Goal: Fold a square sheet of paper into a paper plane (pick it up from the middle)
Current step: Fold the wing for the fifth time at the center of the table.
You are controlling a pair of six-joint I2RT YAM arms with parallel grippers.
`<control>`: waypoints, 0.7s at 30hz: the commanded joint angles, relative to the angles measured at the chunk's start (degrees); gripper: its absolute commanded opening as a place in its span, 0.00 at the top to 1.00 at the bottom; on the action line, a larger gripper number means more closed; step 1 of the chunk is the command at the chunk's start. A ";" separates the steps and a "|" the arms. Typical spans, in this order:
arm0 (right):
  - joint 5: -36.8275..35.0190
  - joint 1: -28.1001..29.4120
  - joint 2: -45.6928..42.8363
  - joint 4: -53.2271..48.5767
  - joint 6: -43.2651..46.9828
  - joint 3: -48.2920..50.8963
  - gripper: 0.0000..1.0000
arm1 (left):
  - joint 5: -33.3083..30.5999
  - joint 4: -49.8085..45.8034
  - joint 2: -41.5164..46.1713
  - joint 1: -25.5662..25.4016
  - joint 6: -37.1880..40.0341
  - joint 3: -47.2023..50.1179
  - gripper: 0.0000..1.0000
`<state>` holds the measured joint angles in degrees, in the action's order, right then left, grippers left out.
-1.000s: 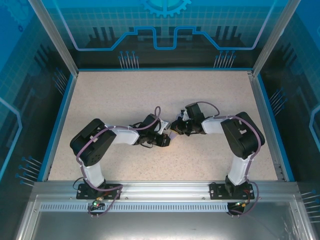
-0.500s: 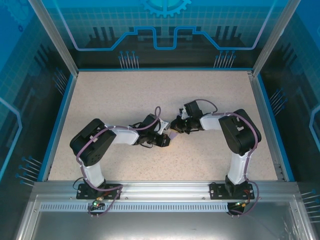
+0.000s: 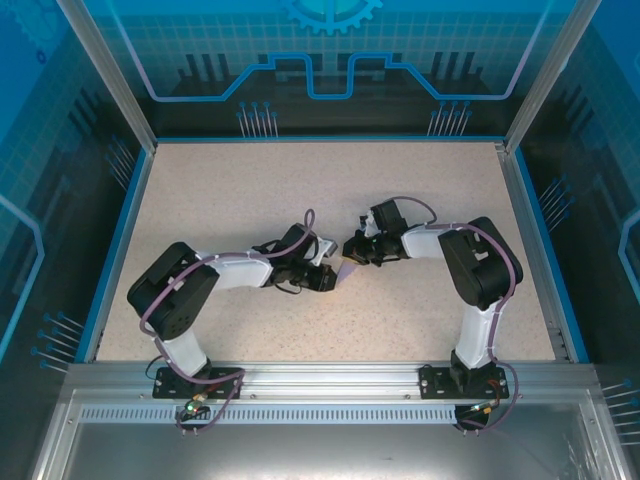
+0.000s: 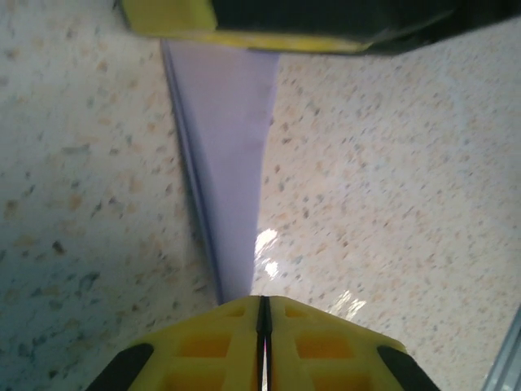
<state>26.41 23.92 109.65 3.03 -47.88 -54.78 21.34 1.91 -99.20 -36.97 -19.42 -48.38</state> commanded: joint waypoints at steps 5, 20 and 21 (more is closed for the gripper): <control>-1.34 -1.42 1.77 -0.13 0.35 2.20 0.91 | 1.85 1.72 -4.07 0.41 -2.17 -5.63 0.89; -1.47 -1.90 0.72 -1.18 0.65 1.26 0.91 | -2.48 -0.98 -11.00 0.33 1.68 -6.22 0.88; -1.55 -2.17 0.91 -1.18 0.64 0.84 0.91 | -2.77 -1.44 -11.10 0.40 2.03 -5.83 0.88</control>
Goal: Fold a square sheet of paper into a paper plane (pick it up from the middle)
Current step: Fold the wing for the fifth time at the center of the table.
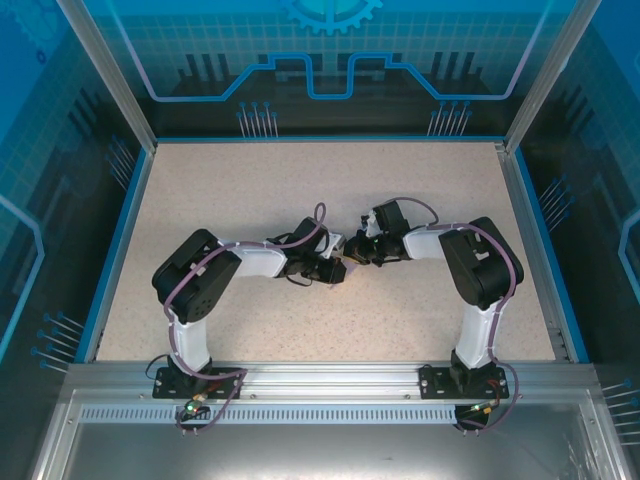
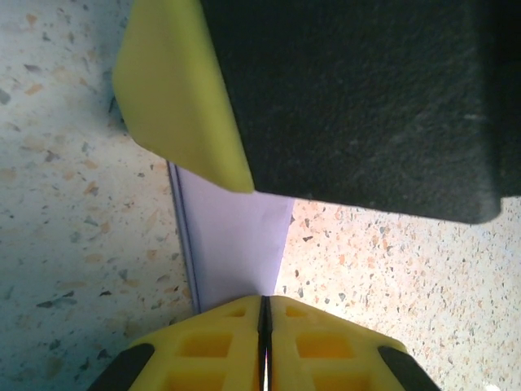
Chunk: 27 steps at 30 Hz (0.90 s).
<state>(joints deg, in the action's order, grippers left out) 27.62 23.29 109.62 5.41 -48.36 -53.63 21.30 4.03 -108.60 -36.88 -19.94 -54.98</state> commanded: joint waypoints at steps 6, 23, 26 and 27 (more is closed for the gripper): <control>-6.50 -2.14 1.64 -8.63 4.69 -4.45 0.94 | -2.92 -3.58 -0.04 0.26 2.92 4.61 0.90; -5.97 -8.33 7.33 -9.67 5.97 -10.80 0.92 | -3.11 -5.76 1.19 0.40 4.60 8.08 0.91; -5.21 -9.58 8.26 -9.46 5.78 -11.91 0.91 | -3.19 -6.05 1.51 0.37 4.72 8.62 0.91; -5.03 -9.92 8.54 -9.46 5.66 -12.31 0.91 | -3.20 -6.15 1.61 0.41 4.74 8.72 0.92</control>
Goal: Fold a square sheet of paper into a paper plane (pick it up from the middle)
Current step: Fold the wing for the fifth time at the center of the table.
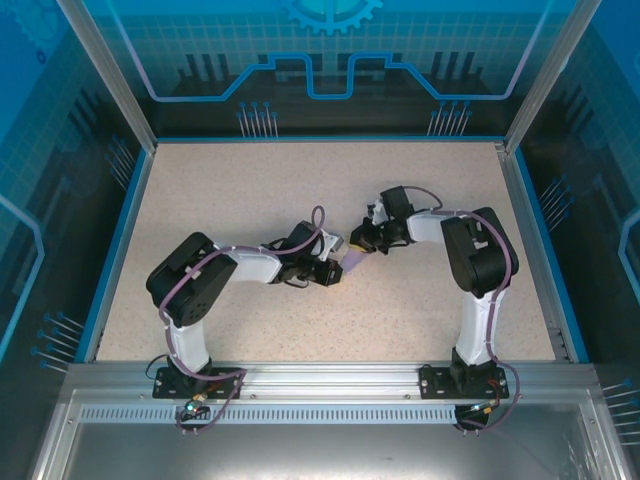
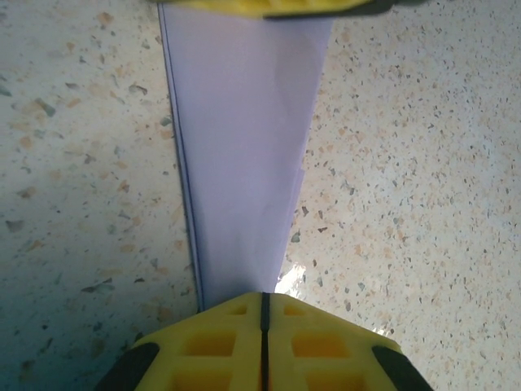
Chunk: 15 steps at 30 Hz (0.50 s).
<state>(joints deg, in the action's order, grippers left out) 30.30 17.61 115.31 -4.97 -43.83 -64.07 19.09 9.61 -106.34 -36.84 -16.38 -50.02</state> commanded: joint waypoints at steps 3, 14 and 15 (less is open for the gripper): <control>-7.51 -4.96 3.95 0.92 0.74 -3.09 0.90 | -0.99 -11.99 -0.44 0.35 1.25 4.03 0.91; -5.59 -8.14 6.94 3.08 -2.37 -6.32 0.90 | -1.14 -13.48 0.72 0.40 1.70 4.97 0.91; -6.05 -8.35 6.95 2.68 -2.13 -6.74 0.90 | -1.11 -13.64 0.83 0.43 1.70 4.98 0.91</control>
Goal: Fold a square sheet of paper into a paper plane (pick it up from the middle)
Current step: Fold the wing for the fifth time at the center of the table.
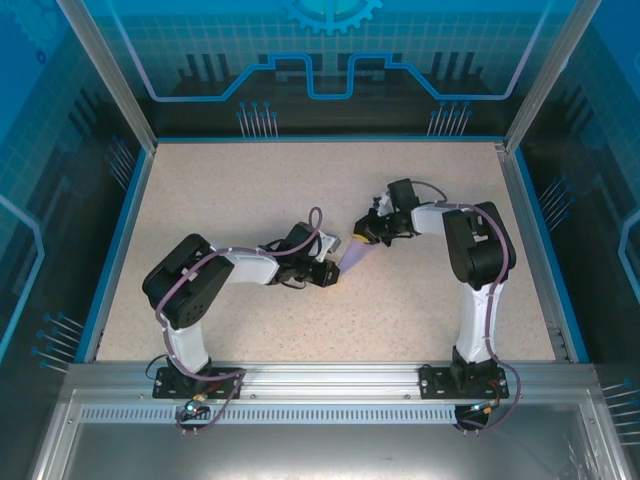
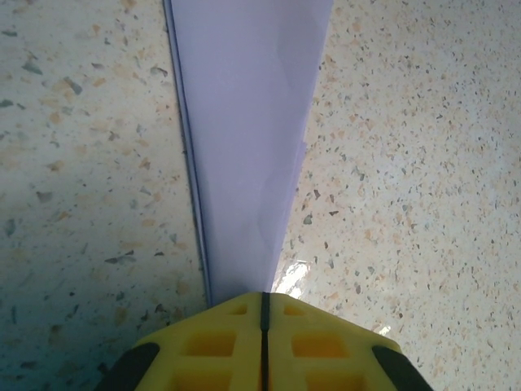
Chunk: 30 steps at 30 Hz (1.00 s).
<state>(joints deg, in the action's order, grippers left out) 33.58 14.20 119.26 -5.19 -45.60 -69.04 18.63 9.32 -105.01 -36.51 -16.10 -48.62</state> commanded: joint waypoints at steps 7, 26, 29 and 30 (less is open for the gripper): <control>-9.42 -6.15 3.94 1.32 0.16 -4.54 0.90 | -0.70 -14.00 0.11 0.05 1.59 3.39 0.92; -8.27 -6.29 -11.88 -3.91 6.60 0.02 0.85 | 4.05 -17.92 7.98 -0.01 -1.00 -6.77 0.67; -7.99 -6.18 -16.32 -4.48 7.35 4.47 0.80 | 1.90 -20.25 9.87 -0.03 -0.11 -8.36 0.61; -7.80 -6.09 -17.70 -4.48 7.46 6.20 0.78 | 1.10 -20.92 10.13 0.01 0.29 -8.82 0.59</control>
<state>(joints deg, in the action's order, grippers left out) 25.52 7.62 104.66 -7.16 -40.01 -66.63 21.10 -7.57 -97.51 -36.53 -16.49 -54.96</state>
